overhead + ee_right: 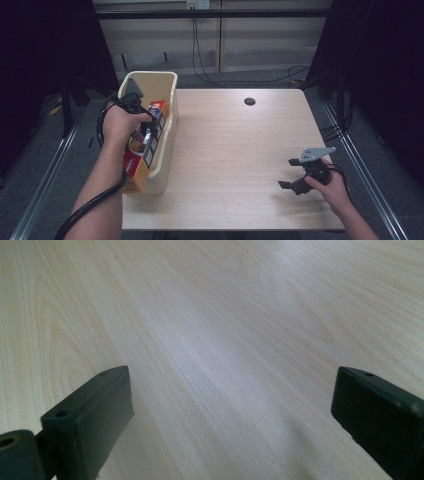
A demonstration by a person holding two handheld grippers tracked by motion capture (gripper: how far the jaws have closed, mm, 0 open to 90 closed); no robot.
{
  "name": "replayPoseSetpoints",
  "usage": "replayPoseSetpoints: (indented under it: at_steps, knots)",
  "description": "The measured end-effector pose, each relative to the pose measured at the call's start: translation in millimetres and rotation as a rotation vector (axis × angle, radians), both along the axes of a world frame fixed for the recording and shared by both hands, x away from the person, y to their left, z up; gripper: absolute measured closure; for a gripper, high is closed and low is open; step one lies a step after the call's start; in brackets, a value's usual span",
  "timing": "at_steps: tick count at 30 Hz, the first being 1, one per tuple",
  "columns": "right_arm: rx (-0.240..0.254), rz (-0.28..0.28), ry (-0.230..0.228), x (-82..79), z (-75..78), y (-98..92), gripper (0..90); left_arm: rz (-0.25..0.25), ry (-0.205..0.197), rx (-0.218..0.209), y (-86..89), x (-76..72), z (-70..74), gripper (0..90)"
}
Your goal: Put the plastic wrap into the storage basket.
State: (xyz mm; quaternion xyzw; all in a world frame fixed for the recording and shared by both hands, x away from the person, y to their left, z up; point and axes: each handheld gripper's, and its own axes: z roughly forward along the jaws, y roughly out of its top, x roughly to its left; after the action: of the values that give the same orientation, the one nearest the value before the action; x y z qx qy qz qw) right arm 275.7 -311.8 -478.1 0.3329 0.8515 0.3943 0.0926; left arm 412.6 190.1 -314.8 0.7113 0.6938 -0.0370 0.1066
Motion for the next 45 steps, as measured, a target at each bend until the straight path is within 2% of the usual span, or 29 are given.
replayPoseSetpoints:
  at_steps: [8, 9, 10, 12, 16, 19, 23, 25, 26, 32, 33, 39, 45]
  knots:
    - [-0.001, -0.001, -0.001, -0.1, -0.5, 0.0, 3.3, 0.0, -0.004, 0.006, 0.0, -0.4, -3.9, 39.9]
    - [0.0, -0.001, 0.001, -0.3, -0.4, 0.0, 3.3, -0.002, 0.006, 0.003, -0.1, 0.0, -4.6, 39.8]
    - [0.002, -0.002, -0.004, -0.3, -0.5, 0.1, 3.3, 0.001, -0.003, 0.01, -0.7, -0.3, -5.9, 39.9]
    - [-0.002, 0.0, -0.004, -0.4, -0.5, 0.1, 3.4, 0.003, 0.009, 0.001, -0.7, 0.3, -6.6, 39.8]
    - [-0.001, -0.001, -0.001, -0.5, -0.6, 0.2, 3.3, 0.007, 0.004, 0.013, -2.2, 0.5, -9.3, 39.8]
    - [-0.003, -0.004, -0.005, -0.6, -0.2, 0.0, 3.3, -0.009, 0.014, 0.01, -2.0, 1.6, -12.0, 39.8]
    - [-0.003, -0.003, -0.004, -1.9, 0.6, -0.1, 3.3, -0.007, 0.023, 0.015, -3.0, 3.2, -15.3, 39.7]
    - [-0.003, -0.005, -0.005, -2.0, 0.6, -0.2, 3.3, -0.002, 0.016, 0.022, -4.5, 3.2, -17.0, 39.8]
    - [0.0, -0.003, -0.006, -1.7, 0.4, -0.4, 3.3, -0.016, 0.025, 0.022, -4.3, 3.7, -17.2, 39.8]
    - [0.0, -0.001, -0.004, -1.5, 0.1, -0.2, 3.3, -0.009, 0.026, 0.013, -6.2, 4.1, -22.7, 39.7]
    - [-0.001, -0.001, -0.008, -1.5, 0.0, -0.2, 3.3, -0.008, 0.018, 0.025, -6.9, 3.8, -23.9, 39.7]
    - [-0.002, 0.0, 0.001, -1.6, 0.0, 0.5, 3.3, -0.021, 0.035, 0.014, -7.6, 4.1, -27.0, 39.5]
    - [-0.004, 0.0, -0.004, -1.7, 0.5, 0.4, 3.3, -0.017, 0.044, 0.025, -7.0, 5.0, -30.1, 39.5]
